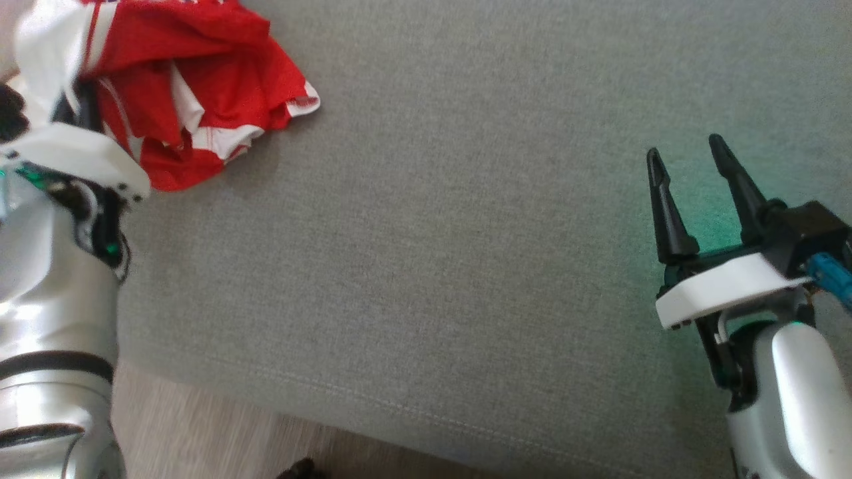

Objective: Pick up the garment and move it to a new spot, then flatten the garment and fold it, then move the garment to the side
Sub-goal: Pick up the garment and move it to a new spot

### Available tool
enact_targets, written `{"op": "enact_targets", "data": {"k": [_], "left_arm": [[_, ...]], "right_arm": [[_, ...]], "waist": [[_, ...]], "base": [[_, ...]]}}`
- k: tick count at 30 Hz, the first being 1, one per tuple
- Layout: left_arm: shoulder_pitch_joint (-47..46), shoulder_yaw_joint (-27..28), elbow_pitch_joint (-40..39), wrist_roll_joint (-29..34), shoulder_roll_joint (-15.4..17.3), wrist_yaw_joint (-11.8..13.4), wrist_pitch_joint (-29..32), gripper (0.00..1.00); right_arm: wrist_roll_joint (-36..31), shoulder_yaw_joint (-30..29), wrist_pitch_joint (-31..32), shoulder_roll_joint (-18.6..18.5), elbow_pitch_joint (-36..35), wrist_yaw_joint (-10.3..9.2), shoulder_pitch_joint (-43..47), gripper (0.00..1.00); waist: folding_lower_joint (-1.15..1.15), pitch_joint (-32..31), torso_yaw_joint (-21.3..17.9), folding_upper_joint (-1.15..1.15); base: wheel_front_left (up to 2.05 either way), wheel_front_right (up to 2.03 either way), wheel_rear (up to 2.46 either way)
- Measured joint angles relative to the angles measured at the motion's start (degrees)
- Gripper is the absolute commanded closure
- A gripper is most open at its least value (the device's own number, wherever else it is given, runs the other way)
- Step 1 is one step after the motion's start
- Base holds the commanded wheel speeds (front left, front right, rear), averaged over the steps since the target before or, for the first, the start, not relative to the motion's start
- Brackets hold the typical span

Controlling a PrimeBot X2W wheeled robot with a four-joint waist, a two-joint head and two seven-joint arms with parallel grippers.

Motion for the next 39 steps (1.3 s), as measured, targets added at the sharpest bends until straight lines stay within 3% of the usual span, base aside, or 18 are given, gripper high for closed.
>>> {"op": "enact_targets", "data": {"k": [5, 12, 16, 25, 34, 39], "left_arm": [[3.35, 0.14, -11.23, 0.77, 0.83, 1.40, -0.09, 1.00], [14.62, -1.36, -23.05, 1.69, 0.85, 2.00, 0.09, 1.00], [20.78, -2.23, -33.61, 1.70, 0.44, 3.18, 2.55, 1.00], [34.09, -9.31, -53.88, 2.60, -3.77, 3.30, 10.56, 1.00], [34.87, -18.27, -55.04, 2.59, -7.01, 1.30, 12.99, 1.00], [31.19, -24.17, -50.86, 1.98, -8.46, 1.12, 12.58, 1.00]], "right_arm": [[0.84, -0.37, -1.48, 1.07, 1.55, 0.00, 2.83, 0.00], [2.31, -0.56, -3.04, 1.82, 2.92, 0.00, 6.40, 0.00], [3.00, -0.78, -3.21, 2.35, 3.08, 0.00, 8.49, 0.00], [4.93, -0.85, -3.16, 2.65, 1.51, 0.00, 10.41, 0.00], [5.78, -0.49, -2.94, 2.68, 0.41, 0.00, 10.20, 0.00], [6.45, -0.21, -3.00, 2.70, -0.01, 0.00, 9.72, 0.00]], "waist": [[0.00, -4.47, -0.19, 0.00], [0.00, -12.14, -1.00, 0.00], [0.00, -15.89, -1.94, 0.00], [-0.01, -18.79, -6.91, 0.00], [-0.01, -17.77, -14.12, 0.00], [0.00, -15.43, -20.90, 0.00]], "base": [[0.00, 0.00, 0.00], [0.00, 0.00, 0.00], [0.00, 0.00, 0.00], [0.00, 0.00, 0.00], [0.00, 0.00, 0.00], [0.00, 0.00, 0.00]]}}
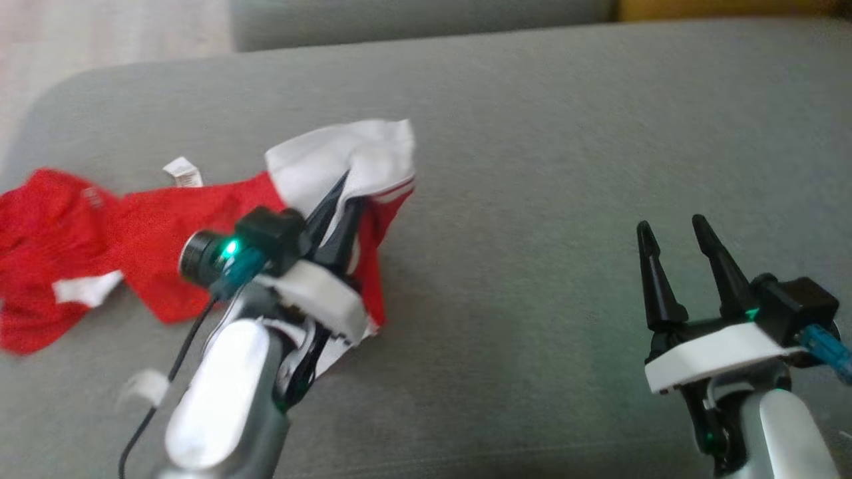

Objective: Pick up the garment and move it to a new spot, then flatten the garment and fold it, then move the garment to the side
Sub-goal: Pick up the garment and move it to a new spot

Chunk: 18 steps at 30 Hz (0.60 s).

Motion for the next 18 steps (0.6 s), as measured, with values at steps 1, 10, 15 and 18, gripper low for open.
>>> {"op": "enact_targets", "data": {"k": [1, 10, 15, 18], "left_arm": [[-1.41, -0.92, 0.67, -0.38, -0.05, -0.12, -0.27, 1.00], [-13.36, -7.11, 5.79, -2.94, -0.66, 1.65, -2.75, 1.00], [-17.68, -10.04, 10.99, -5.47, -0.73, 2.90, -3.58, 1.00], [-18.72, -12.10, 14.72, -6.98, -0.73, 3.33, -3.48, 1.00]], "right_arm": [[0.01, 0.14, -0.02, 0.00, 0.00, -0.01, -0.32, 0.00], [2.03, 0.31, -2.35, -0.01, 0.37, -0.01, -2.85, 0.00], [3.03, 0.86, -3.94, 0.01, 1.33, 0.00, -4.22, 0.00], [3.13, 1.34, -4.74, 0.01, 1.97, 0.00, -5.28, 0.00]], "waist": [[0.00, 0.55, -1.14, 0.00], [0.00, 6.05, -9.57, 0.00], [0.00, 10.22, -13.21, 0.00], [0.00, 12.33, -14.89, 0.00]], "base": [[0.00, 0.00, 0.00], [0.00, 0.00, 0.00], [0.00, 0.00, 0.00], [0.00, 0.00, 0.00]]}}
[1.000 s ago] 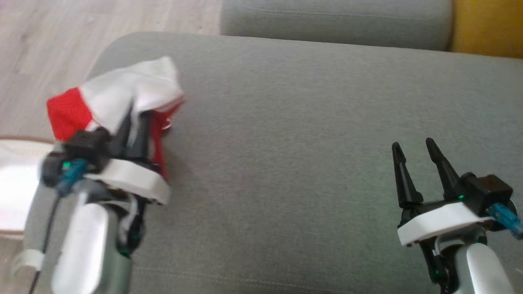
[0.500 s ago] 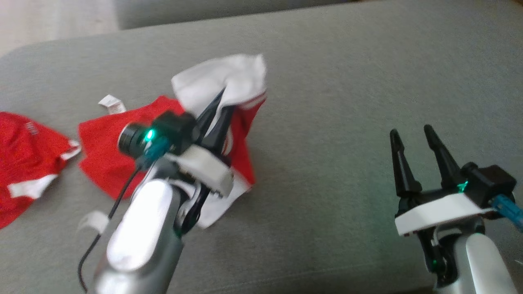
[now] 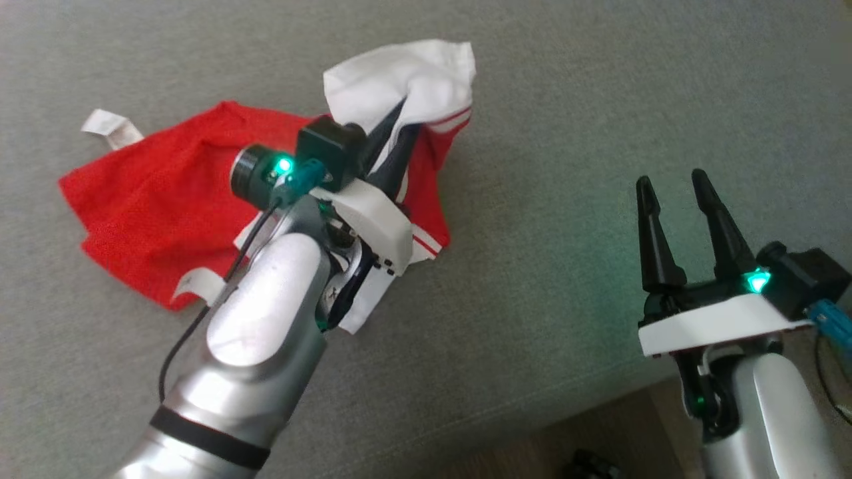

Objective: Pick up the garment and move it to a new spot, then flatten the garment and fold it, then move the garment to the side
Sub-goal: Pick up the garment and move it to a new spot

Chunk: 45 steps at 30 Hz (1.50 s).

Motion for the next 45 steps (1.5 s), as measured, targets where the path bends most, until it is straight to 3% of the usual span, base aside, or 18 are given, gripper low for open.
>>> {"op": "enact_targets", "data": {"k": [1, 2, 3, 4, 14, 20, 27, 33, 45], "left_arm": [[-0.05, -0.55, 1.10, -0.73, -0.02, 0.05, 0.00, 1.00], [-0.13, -1.02, 2.19, -1.26, -0.03, 0.37, 0.00, 0.84], [-0.24, -1.41, 3.21, -2.22, -0.03, 0.54, 0.01, 0.46], [-0.38, -1.75, 4.05, -3.85, -0.02, 0.66, 0.07, 0.00], [-1.50, -6.45, 6.99, -2.53, -0.01, 2.05, -5.45, 0.00], [3.56, -5.19, 2.56, -2.40, 2.27, 5.08, -8.37, 0.00], [12.39, 2.38, -5.58, -3.85, 7.66, 9.39, -9.17, 0.00], [21.76, 10.78, -13.24, -4.26, 10.38, 11.57, -9.44, 0.00], [30.87, 15.72, -16.47, -4.12, 11.79, 10.45, -9.53, 0.00]], "right_arm": [[0.26, 0.11, -0.31, 0.00, 0.20, 0.00, -0.37, 0.00], [0.43, 0.19, -0.54, 0.00, 0.35, 0.00, -0.57, 0.00], [0.43, 0.19, -0.74, 0.00, 0.59, 0.00, -0.63, 0.00], [0.43, 0.23, -0.83, 0.00, 0.92, -0.01, -0.65, 0.00], [0.19, 0.11, -0.99, 0.00, 2.78, 0.00, -1.33, 0.00], [-1.24, -0.74, 0.32, -0.01, 3.03, 0.00, -1.02, 0.00], [-3.21, -1.41, 2.26, -0.01, 2.80, -0.01, 0.92, 0.00], [-3.80, -2.10, 3.67, -0.01, 2.70, 0.00, 1.54, 0.00], [-4.75, -2.07, 4.92, 0.00, 2.70, 0.00, 5.05, 0.00]], "waist": [[0.00, 0.57, -0.45, 0.00], [0.00, 1.08, -0.80, 0.00], [0.00, 1.50, -1.04, 0.00], [0.00, 1.83, -1.19, 0.00], [0.00, -0.85, 2.27, 0.00], [0.00, -3.89, 6.23, 0.00], [0.00, -7.00, 11.64, 0.00], [0.00, -9.93, 15.94, 0.00], [0.00, -14.05, 18.55, 0.00]], "base": [[0.00, 0.00, 0.00], [0.00, 0.00, 0.00], [0.00, 0.00, 0.00], [0.00, 0.00, 0.00], [0.00, 0.00, 0.00], [0.00, 0.00, 0.00], [0.00, 0.00, 0.00], [0.00, 0.00, 0.00], [0.00, 0.00, 0.00]]}}
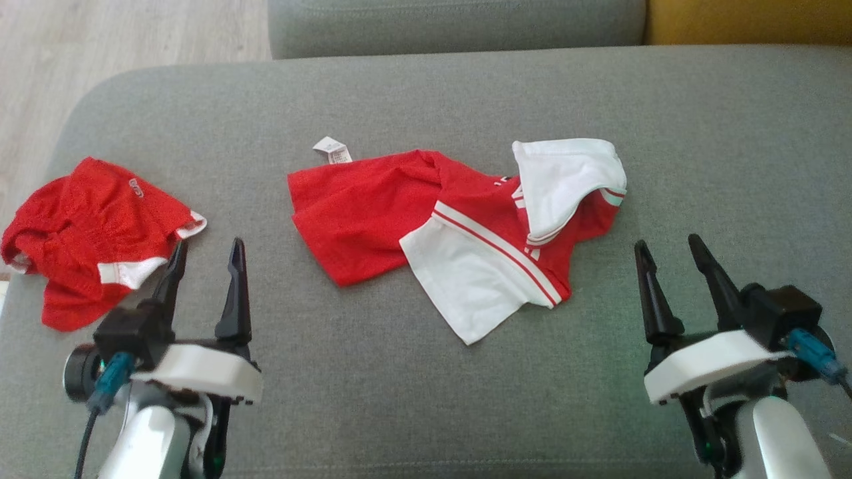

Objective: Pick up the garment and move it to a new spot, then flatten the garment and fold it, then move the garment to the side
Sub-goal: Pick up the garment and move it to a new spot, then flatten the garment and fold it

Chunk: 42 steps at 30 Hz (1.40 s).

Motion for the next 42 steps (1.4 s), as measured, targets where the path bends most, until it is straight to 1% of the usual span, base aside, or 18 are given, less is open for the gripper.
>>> {"op": "enact_targets", "data": {"k": [10, 25, 28, 31, 34, 41, 42], "left_arm": [[2.81, 0.58, 0.67, 1.34, -0.07, -1.68, 0.00, 0.00], [2.83, 1.24, 0.77, 2.72, -0.59, -2.02, 0.00, 0.00], [2.82, 1.42, 0.77, 2.72, -0.83, -2.44, 0.00, 0.00], [2.77, 1.94, 0.70, 2.78, -1.25, -2.48, 0.00, 0.00], [2.44, 2.42, 0.36, 3.33, -1.62, -2.92, 0.00, 0.00], [0.37, 2.46, -1.04, 4.88, -2.81, -3.09, 0.00, 0.00], [-0.05, 2.44, -1.32, 5.16, -3.18, -3.48, 0.00, 0.00]], "right_arm": [[0.00, -0.09, 1.43, 0.00, -0.86, 0.00, 3.48, 0.00], [0.01, -0.23, 1.77, 0.00, -1.75, 0.00, 3.60, 0.00], [-0.01, 0.31, 2.12, 0.00, -1.80, 0.00, 3.60, 0.00], [-0.85, 2.67, 2.60, 0.00, -1.57, 0.00, 3.44, 0.00], [-1.74, 6.78, 3.53, -0.09, -0.36, 0.00, 2.32, 0.00], [-1.92, 17.71, 5.03, -2.21, 6.13, 0.00, -2.71, 0.00], [-1.81, 19.03, 5.08, -2.46, 7.35, 0.00, -3.43, 0.00]], "waist": [[0.00, -2.37, 0.09, 0.00], [0.00, -2.07, 0.44, 0.00], [0.00, -1.75, 0.66, 0.00], [0.00, -1.07, 1.02, 0.00], [0.00, -0.07, 1.66, 0.00], [0.00, 2.94, 4.01, 0.00], [0.00, 3.39, 4.39, 0.00]], "base": [[0.00, 0.00, 0.00], [0.00, 0.00, 0.00], [0.00, 0.00, 0.00], [0.00, 0.00, 0.00], [0.00, 0.00, 0.00], [0.00, 0.00, 0.00], [0.00, 0.00, 0.00]]}}
